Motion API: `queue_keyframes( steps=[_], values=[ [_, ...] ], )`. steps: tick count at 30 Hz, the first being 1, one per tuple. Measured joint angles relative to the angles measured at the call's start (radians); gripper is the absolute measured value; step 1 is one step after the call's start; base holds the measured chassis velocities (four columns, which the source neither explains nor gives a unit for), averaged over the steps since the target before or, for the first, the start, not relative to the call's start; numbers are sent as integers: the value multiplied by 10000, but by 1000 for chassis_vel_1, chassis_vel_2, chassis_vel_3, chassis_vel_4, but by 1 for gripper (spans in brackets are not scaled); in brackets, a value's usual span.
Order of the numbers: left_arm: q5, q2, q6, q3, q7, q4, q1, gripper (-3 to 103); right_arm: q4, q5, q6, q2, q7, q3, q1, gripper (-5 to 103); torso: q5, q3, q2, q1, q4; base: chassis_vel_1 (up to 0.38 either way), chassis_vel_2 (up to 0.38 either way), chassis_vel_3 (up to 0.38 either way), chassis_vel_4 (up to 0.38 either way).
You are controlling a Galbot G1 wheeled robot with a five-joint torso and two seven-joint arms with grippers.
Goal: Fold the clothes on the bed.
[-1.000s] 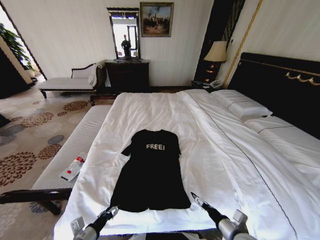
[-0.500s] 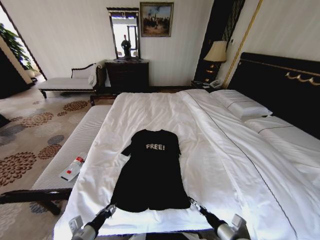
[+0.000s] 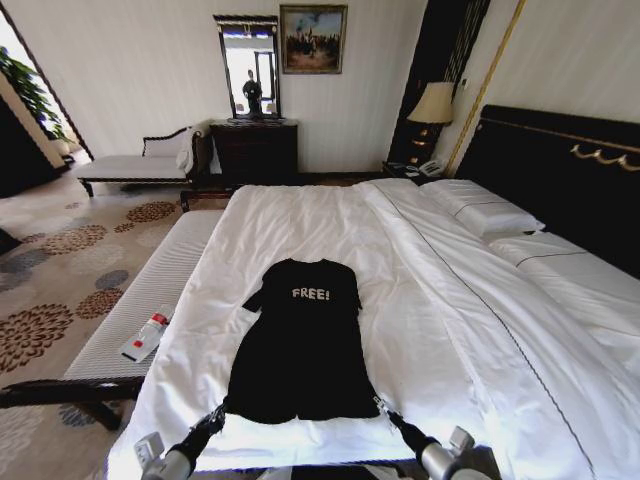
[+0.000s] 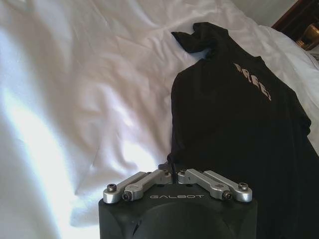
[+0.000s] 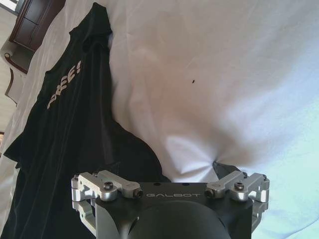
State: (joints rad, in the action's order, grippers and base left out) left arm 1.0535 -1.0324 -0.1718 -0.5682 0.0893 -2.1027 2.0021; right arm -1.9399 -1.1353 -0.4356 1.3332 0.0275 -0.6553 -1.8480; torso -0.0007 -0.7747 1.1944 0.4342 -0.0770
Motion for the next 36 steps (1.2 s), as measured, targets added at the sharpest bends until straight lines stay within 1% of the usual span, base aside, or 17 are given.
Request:
queue_keyframes(
  steps=[3, 5, 6, 10, 12, 13, 14, 18, 19, 21, 24, 25, 27, 29, 31, 32, 36],
  values=[
    [-59, -49, -9, 22, 11, -16, -3, 1, 23, -104, -2, 36, 17, 15, 22, 101, 0, 0, 0, -1, 0, 0, 0, 0, 0],
    [-65, -76, -15, 3, 20, -17, -2, 1, -109, -123, -29, 82, 39, 67, -30, 93, 0, 0, 0, -1, -1, 0, 0, 0, 0],
    [-65, -76, -15, 3, 20, -17, -2, 1, -109, -123, -29, 82, 39, 67, -30, 93, 0, 0, 0, -1, -1, 0, 0, 0, 0],
    [-59, -90, -15, -71, 21, 5, 19, 1, -278, -113, -51, 156, 60, 127, -109, 71, 0, 0, 0, -1, 0, 0, 0, 0, 0],
    [-54, -92, -14, -85, 21, 9, 20, 1, -296, -112, -51, 156, 61, 128, -124, 71, 0, 0, 0, -1, 0, 0, 0, 0, 0],
    [-36, -93, -12, -107, 21, 18, 21, 1, -352, -105, -51, 156, 61, 127, -165, 66, 1, 0, 0, -1, 0, 0, 0, 0, 0],
    [-36, -93, -12, -107, 21, 18, 21, 1, -352, -105, -51, 156, 61, 127, -165, 66, 1, 0, 0, -1, 0, 0, 0, 0, 0],
    [22, -94, 0, -148, 19, 97, -2, 1, -531, 23, -51, 172, 58, 136, -339, 44, 0, 0, 0, 0, 1, 0, 0, 0, 0],
    [22, -94, 0, -148, 19, 97, -2, 1, -531, 23, -51, 172, 58, 136, -339, 44, 0, 0, 0, 0, 1, 0, 0, 0, 0],
    [26, -95, 6, -150, 17, 113, -10, 1, -534, 143, -51, 201, 62, 180, -413, 38, 0, 0, 0, 0, 0, 0, 0, 0, 0],
    [58, -93, 23, -163, 4, 127, -12, 1, -586, 318, -45, 289, 81, 244, -530, 22, 0, 0, 0, -1, 0, 0, 0, 0, 0],
    [58, -93, 23, -163, 4, 127, -12, 1, -586, 318, -45, 289, 81, 244, -530, 22, 0, 0, 0, -1, 0, 0, 0, 0, 0],
    [59, -92, 41, -173, -10, 141, -12, 1, -638, 344, -42, 301, 83, 253, -549, 12, 0, 0, 0, -1, 0, 0, 0, 0, 0],
    [58, -96, 48, -177, -15, 141, -12, 1, -665, 345, -40, 298, 83, 252, -553, 12, 0, 0, 0, -1, 0, 0, 0, 0, 0],
    [52, -111, 59, -190, -23, 138, 6, 1, -722, 342, -32, 270, 83, 225, -565, 3, 0, 0, 0, -1, 0, 0, 0, 0, 0],
    [51, -113, 66, -201, -26, 135, 22, 1, -747, 341, -28, 261, 82, 211, -572, 1, 0, 0, 0, 0, 0, 0, 0, 0, 0],
    [36, -115, 83, -237, -29, 118, 58, 1, -825, 399, 1, 252, 72, 183, -608, 1, 1, 0, 0, 0, 0, 0, 0, 0, 0]
  ],
)
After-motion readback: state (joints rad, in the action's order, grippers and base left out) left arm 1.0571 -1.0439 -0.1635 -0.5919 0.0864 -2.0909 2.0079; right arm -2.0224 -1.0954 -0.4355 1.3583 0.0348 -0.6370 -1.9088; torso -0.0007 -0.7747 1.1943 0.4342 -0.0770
